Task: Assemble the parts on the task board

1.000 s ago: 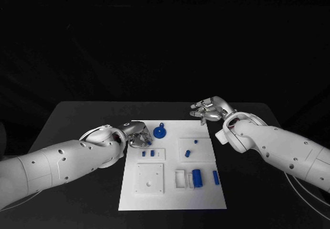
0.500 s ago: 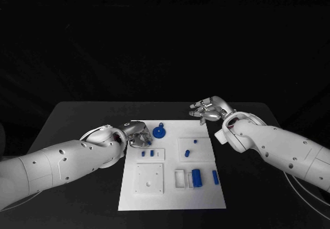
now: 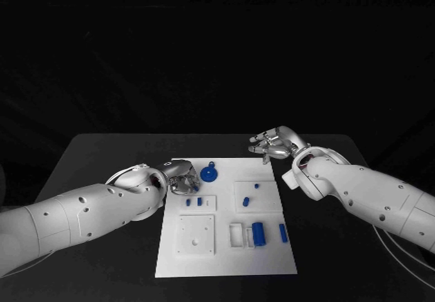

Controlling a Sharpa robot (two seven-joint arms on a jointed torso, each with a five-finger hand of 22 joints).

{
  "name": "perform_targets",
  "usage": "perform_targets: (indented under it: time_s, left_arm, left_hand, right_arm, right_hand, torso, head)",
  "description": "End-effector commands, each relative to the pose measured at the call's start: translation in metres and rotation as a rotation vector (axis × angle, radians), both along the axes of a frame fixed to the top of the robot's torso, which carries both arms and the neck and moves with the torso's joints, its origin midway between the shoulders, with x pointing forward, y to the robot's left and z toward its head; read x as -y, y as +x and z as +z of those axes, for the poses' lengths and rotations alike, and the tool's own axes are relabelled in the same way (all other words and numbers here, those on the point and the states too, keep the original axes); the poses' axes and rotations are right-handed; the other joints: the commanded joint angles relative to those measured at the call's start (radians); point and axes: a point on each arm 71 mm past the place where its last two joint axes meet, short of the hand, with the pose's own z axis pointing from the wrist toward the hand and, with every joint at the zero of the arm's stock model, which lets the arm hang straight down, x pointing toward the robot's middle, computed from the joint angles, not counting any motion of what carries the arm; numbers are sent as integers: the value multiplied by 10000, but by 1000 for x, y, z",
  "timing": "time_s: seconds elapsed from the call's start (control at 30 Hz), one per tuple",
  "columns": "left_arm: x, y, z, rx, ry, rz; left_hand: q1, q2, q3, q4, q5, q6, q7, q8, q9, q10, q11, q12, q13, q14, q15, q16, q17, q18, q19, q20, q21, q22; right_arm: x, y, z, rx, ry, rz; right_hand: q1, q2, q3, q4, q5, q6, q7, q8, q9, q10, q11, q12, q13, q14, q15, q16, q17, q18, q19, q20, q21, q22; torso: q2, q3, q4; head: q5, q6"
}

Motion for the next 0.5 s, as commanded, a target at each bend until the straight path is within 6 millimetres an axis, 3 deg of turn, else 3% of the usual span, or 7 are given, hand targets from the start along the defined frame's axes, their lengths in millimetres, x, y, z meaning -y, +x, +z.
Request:
perform_targets:
  time_s: [0.03, 0.5]
  left_arm:
    - [5, -2, -3, 39, 528, -238]
    - [7, -2, -2, 454, 516, -288]
  left_hand:
    - [-78, -123, 5, 84, -133, -239, 88, 33, 3, -223, 52, -54, -1, -49, 44, 15, 7, 135, -64, 62, -13, 204]
    - [-60, -469, 57, 333, -202, -497, -7, 35, 4, -161, 23, -49, 6, -40, 33, 87, -8, 134, 126, 73, -308, 197]
  right_arm:
    - [-1, 0, 0, 4, 40, 139]
    - [-3, 0, -1, -25, 49, 149]
  right_hand:
    - [-107, -10, 43, 8, 67, 11, 80, -33, -9, 55, 23, -47, -9, -6, 48, 59, -8, 58, -31, 35, 48, 4]
    - [-131, 7, 48, 2, 76, 24, 78, -33, -9, 54, 21, -44, -8, -7, 48, 64, -13, 59, -30, 36, 48, 1]
  torso:
    - [3, -11, 5]
    - [-4, -14, 7]
  head:
    - [-25, -5]
    - [-63, 10]
